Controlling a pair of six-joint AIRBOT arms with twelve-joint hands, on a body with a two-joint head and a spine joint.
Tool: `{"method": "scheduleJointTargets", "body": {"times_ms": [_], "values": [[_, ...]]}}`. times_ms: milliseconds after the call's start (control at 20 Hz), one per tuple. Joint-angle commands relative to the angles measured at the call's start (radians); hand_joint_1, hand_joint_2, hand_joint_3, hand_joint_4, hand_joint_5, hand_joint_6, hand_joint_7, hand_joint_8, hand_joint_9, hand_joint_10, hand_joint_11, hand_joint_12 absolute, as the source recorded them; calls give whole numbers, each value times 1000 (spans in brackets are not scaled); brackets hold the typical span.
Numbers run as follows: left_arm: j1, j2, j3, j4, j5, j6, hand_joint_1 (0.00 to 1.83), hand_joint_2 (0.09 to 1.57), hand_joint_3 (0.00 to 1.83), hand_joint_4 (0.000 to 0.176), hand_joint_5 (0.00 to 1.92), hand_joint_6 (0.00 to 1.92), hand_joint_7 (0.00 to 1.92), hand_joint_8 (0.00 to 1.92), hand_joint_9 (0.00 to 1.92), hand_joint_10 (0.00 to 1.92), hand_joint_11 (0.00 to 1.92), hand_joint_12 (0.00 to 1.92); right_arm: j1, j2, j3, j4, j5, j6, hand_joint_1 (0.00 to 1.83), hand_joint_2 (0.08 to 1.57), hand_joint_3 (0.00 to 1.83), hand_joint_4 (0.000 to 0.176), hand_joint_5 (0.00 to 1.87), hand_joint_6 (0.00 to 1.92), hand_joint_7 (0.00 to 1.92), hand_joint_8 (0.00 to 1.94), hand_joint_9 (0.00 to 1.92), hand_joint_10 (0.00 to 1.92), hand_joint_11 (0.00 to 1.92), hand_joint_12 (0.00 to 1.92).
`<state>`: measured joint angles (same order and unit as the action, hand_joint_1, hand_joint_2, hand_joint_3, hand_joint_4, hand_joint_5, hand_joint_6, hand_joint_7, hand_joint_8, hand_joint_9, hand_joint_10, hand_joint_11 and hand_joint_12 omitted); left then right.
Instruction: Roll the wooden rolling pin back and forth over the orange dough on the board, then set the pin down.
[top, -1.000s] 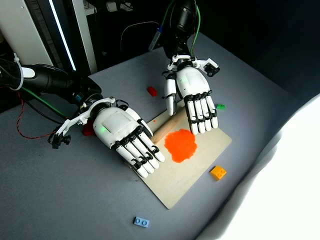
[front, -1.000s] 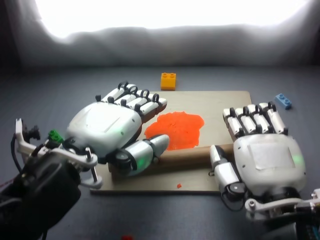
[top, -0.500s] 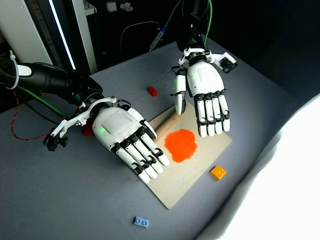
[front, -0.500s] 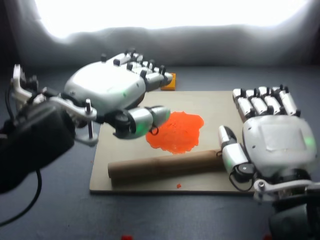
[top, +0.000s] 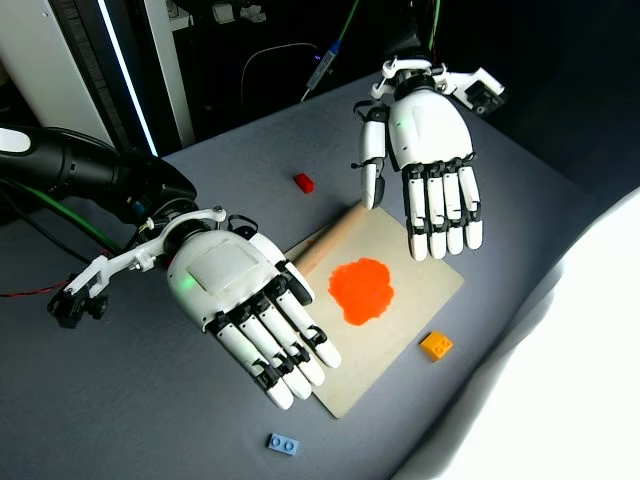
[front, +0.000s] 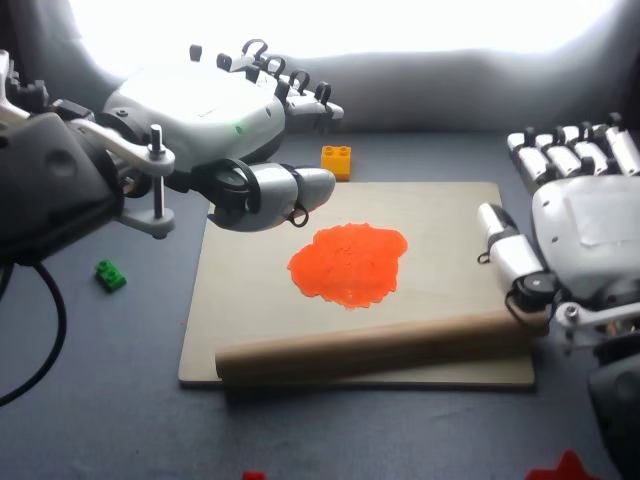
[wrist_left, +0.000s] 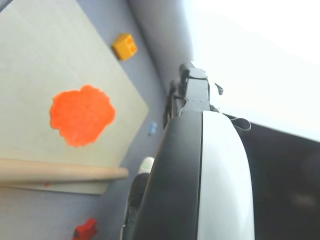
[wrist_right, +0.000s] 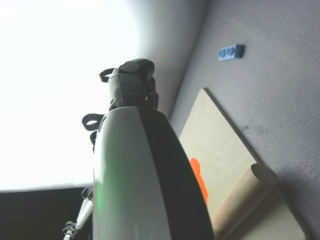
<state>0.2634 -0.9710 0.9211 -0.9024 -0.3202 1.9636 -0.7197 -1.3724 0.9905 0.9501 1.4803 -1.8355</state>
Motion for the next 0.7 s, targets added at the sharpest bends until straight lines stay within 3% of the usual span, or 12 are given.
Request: {"method": "scheduleJointTargets", "body": {"times_ms": [0, 150, 300, 400, 450, 500, 550, 600, 650], "values": [[-20, 12, -6, 14, -32, 6, 0, 1545, 0, 0, 310, 12, 320, 9, 238, 11, 0, 405, 13, 14, 0, -85, 92, 2, 0, 1508, 0, 0, 413, 23, 477, 17, 390, 26, 0, 807], [-48, 19, -12, 9, -5, 7, 0, 1520, 0, 0, 365, 18, 384, 14, 296, 19, 0, 524, 15, 40, 0, -85, 89, 15, 37, 1506, 0, 0, 504, 42, 593, 33, 502, 50, 0, 1030], [-68, 23, -15, 9, 10, 8, 0, 1468, 0, 0, 431, 28, 461, 22, 361, 29, 0, 681, 17, 64, 0, -84, 85, 27, 53, 1475, 0, 0, 657, 89, 746, 56, 683, 132, 20, 1389], [-80, 22, -14, 9, 8, 8, 0, 1443, 0, 0, 514, 49, 573, 50, 441, 51, 0, 856, 21, 82, -5, -73, 82, 31, 45, 1458, 0, 0, 735, 142, 828, 39, 676, 399, 117, 1454], [-85, 21, -13, 9, 8, 8, 0, 1431, 0, 0, 556, 60, 623, 65, 490, 72, 0, 961, 26, 93, -13, -49, 77, 31, 24, 1461, 2, 0, 749, 223, 853, 60, 576, 708, 140, 1518], [-88, 21, -14, 9, 8, 8, 0, 1422, 0, 0, 607, 76, 682, 89, 562, 117, 0, 1108, 32, 108, -27, -19, 64, 32, 44, 1459, 0, 0, 690, 452, 856, 161, 504, 964, 163, 1559], [-89, 21, -16, 9, 8, 8, 0, 1422, 0, 0, 607, 76, 682, 89, 562, 117, 0, 1108, 37, 123, -40, 1, 47, 36, 44, 1459, 0, 0, 690, 452, 856, 161, 504, 964, 163, 1559], [-90, 21, -19, 9, 8, 8, 0, 1418, 2, 0, 626, 63, 695, 94, 553, 188, 0, 1144, 40, 138, -55, 7, 28, 44, 44, 1460, 0, 0, 622, 631, 772, 381, 466, 1072, 161, 1587], [-91, 21, -22, 9, 8, 8, 0, 1418, 2, 0, 626, 63, 695, 94, 553, 188, 0, 1144, 42, 159, -73, 7, 7, 54, 44, 1460, 0, 0, 622, 631, 772, 381, 466, 1072, 161, 1587]]}}
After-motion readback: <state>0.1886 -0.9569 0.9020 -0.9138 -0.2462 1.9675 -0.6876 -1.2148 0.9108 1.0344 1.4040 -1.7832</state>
